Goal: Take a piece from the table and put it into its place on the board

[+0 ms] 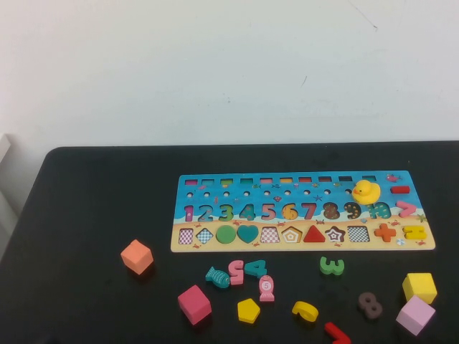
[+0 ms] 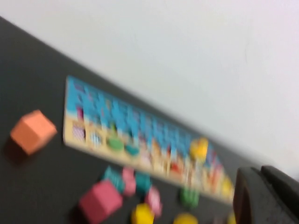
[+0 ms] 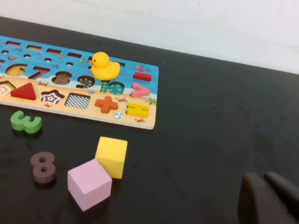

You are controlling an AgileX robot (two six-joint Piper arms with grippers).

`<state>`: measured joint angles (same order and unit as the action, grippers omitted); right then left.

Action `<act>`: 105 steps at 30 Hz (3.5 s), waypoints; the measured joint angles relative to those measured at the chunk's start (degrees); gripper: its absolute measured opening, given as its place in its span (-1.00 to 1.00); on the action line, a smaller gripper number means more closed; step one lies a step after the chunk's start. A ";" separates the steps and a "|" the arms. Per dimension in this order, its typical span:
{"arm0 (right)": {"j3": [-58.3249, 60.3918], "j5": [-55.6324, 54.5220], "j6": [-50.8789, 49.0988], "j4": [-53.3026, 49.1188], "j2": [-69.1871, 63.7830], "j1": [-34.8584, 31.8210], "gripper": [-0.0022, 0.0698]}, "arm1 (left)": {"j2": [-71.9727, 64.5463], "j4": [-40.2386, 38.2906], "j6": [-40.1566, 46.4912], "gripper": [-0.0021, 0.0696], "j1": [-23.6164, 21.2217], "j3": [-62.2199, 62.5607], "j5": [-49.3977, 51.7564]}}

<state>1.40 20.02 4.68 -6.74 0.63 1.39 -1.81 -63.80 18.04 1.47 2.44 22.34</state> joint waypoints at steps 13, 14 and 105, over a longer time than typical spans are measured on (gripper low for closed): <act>0.00 0.00 0.00 0.00 0.00 0.00 -0.89 | -32.79 30.09 23.52 -0.95 0.00 34.25 25.46; 0.00 0.00 0.00 0.00 0.00 0.00 -0.89 | -35.44 30.62 25.46 -0.95 0.00 36.50 26.40; 0.00 0.00 -0.49 0.00 0.00 -0.09 -0.89 | -127.62 65.69 26.48 0.38 42.39 85.09 26.06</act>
<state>1.40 20.02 4.19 -6.74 0.63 1.30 -129.42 1.88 44.51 43.86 87.54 48.40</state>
